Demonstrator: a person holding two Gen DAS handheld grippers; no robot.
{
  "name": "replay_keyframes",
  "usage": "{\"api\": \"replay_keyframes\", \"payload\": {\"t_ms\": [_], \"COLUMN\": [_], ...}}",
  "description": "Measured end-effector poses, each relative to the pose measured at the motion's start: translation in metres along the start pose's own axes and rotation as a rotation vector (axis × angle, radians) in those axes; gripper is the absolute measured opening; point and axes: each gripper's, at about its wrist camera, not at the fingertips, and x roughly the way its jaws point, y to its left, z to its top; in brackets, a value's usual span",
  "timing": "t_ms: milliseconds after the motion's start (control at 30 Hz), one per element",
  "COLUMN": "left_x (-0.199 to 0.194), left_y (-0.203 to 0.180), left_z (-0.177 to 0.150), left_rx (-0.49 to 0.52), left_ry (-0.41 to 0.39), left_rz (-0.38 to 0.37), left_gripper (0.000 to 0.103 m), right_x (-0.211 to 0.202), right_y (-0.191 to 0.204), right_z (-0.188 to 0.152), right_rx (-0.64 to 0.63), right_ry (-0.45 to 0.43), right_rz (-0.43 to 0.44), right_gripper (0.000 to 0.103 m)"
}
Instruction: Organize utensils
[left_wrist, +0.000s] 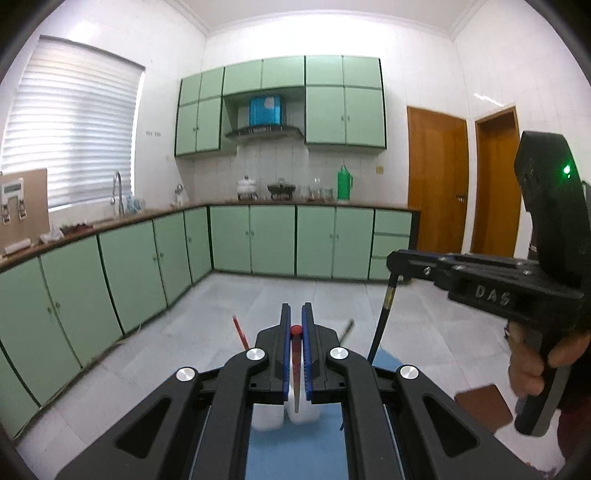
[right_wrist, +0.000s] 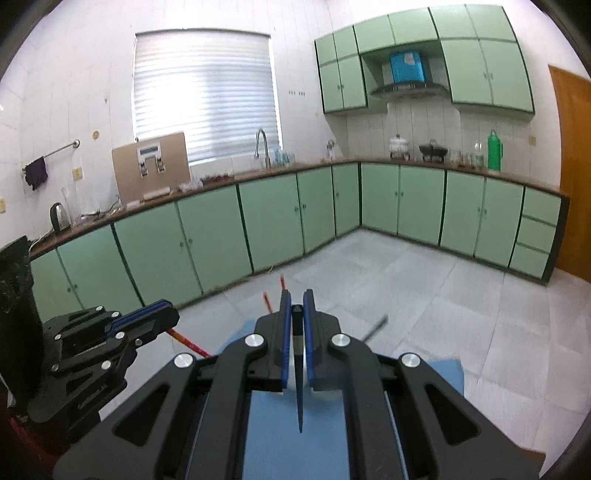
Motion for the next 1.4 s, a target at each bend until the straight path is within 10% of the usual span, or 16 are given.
{"api": "replay_keyframes", "payload": {"t_ms": [367,933,1400], "left_x": [0.067,0.15,0.049], "left_y": [0.015,0.041,0.034], "left_z": [0.02,-0.037,-0.048], "left_rx": [0.014,-0.043,-0.086], "left_ry": [0.011,0.193,0.077], "left_rz": [0.04,0.05,0.098], "left_gripper": [0.005,0.007,0.079], "right_x": [0.059,0.145,0.041], "right_y": [-0.032,-0.039,-0.041], "right_z": [0.04,-0.026,-0.054], "right_rx": [0.04,0.035,0.092], "right_ry": [-0.072,0.105,-0.033], "right_rz": [-0.046,-0.066,-0.19], "right_gripper": [0.006,0.01,0.089]}}
